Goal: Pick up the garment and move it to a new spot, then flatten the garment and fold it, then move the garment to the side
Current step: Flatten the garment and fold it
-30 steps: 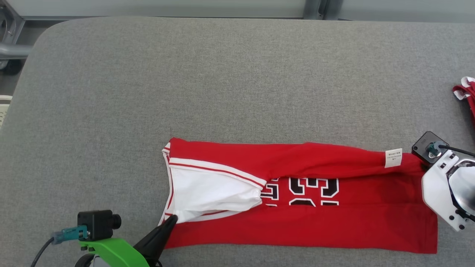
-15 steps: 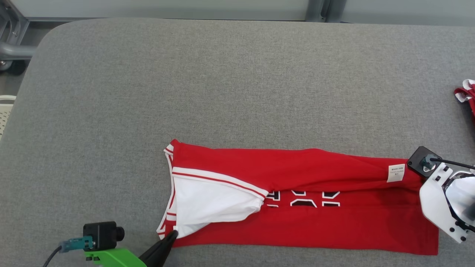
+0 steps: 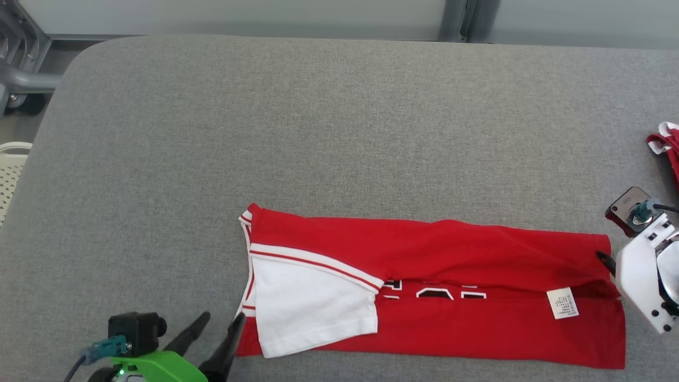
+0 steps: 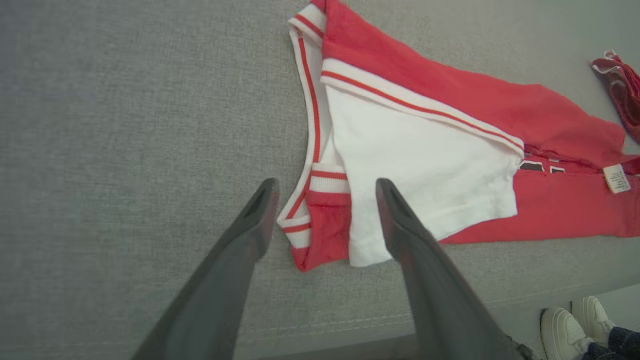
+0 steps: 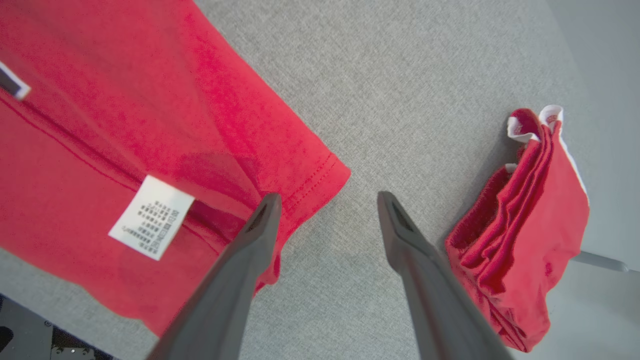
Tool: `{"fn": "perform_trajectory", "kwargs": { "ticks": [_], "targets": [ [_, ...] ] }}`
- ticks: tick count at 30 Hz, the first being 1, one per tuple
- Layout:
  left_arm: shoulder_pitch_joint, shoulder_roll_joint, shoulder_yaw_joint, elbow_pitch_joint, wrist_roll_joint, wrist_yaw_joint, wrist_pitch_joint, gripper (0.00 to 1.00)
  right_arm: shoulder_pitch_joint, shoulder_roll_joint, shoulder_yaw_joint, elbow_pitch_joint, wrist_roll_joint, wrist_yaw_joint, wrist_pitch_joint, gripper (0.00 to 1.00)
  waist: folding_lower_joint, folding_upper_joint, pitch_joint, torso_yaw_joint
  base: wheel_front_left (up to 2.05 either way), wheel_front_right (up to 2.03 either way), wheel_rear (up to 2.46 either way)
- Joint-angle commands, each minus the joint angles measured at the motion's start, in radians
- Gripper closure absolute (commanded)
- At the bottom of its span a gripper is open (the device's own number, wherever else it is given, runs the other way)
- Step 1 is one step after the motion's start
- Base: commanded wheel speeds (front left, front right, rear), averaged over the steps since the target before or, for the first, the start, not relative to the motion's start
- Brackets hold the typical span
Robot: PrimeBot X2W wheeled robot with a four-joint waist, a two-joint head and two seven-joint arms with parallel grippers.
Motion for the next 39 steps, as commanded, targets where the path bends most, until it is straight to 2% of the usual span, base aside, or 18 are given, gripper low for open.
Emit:
{"fn": "perform_trajectory", "kwargs": {
  "ticks": [1,4,10,13,14,17,21,27,30,32,39],
  "targets": [
    [-0.03,0.005,0.012,0.009,0.044,0.01,-0.046,0.0,0.048,0.028,-0.055,-0.014,-0.016,-0.002,-0.017,0.0,0.0,0.0,-0.014,0.0,0.0,0.0,0.0],
    [-0.059,-0.002,0.028,0.031,0.129,0.029,-0.156,0.0,0.118,0.108,-0.191,-0.033,-0.05,-0.002,-0.075,0.0,0.0,0.0,-0.027,0.0,0.0,0.0,0.0],
    [-0.115,-0.052,0.059,0.099,0.258,0.091,-0.372,0.0,0.265,0.374,-0.441,-0.057,-0.124,-0.002,-0.235,0.0,0.0,0.0,-0.061,0.0,0.0,0.0,0.0],
    [-0.134,-0.085,0.077,0.13,0.285,0.118,-0.442,0.0,0.304,0.504,-0.52,-0.059,-0.15,-0.001,-0.337,0.0,0.0,0.0,-0.083,-0.004,0.0,0.0,0.0],
    [-0.134,-0.085,0.077,0.13,0.285,0.118,-0.442,0.0,0.304,0.504,-0.52,-0.059,-0.15,-0.001,-0.337,0.0,0.0,0.0,-0.083,-0.004,0.0,0.0,0.0],
    [-0.147,-0.118,0.102,0.153,0.306,0.122,-0.474,0.0,0.326,0.606,-0.552,-0.038,-0.167,-0.001,-0.436,0.0,0.0,0.0,-0.105,-0.01,0.0,0.0,0.0],
    [-0.157,-0.169,0.16,0.162,0.333,0.093,-0.484,0.0,0.333,0.703,-0.586,-0.003,-0.183,-0.001,-0.567,0.0,0.0,0.0,-0.137,-0.013,0.0,0.0,0.0],
    [-0.114,-0.239,0.257,0.179,0.428,0.004,-0.482,0.0,0.345,0.804,-0.601,0.077,-0.181,-0.001,-0.74,0.0,0.0,0.0,-0.178,-0.016,0.0,0.0,0.0],
    [-0.103,-0.253,0.271,0.218,0.481,-0.041,-0.482,0.0,0.35,0.829,-0.591,0.12,-0.164,-0.001,-0.802,0.0,0.0,0.0,-0.19,-0.017,0.0,0.0,0.0],
    [-0.105,-0.239,0.26,0.249,0.538,-0.068,-0.483,0.0,0.353,0.835,-0.582,0.148,-0.174,-0.001,-0.833,0.0,0.0,0.0,-0.197,-0.02,0.0,0.0,0.0],
    [-0.109,-0.258,0.282,0.334,0.594,-0.118,-0.483,0.0,0.352,0.854,-0.553,0.226,-0.175,-0.001,-0.885,0.0,0.0,0.0,-0.209,-0.032,0.0,0.0,0.0]
  ]
}}
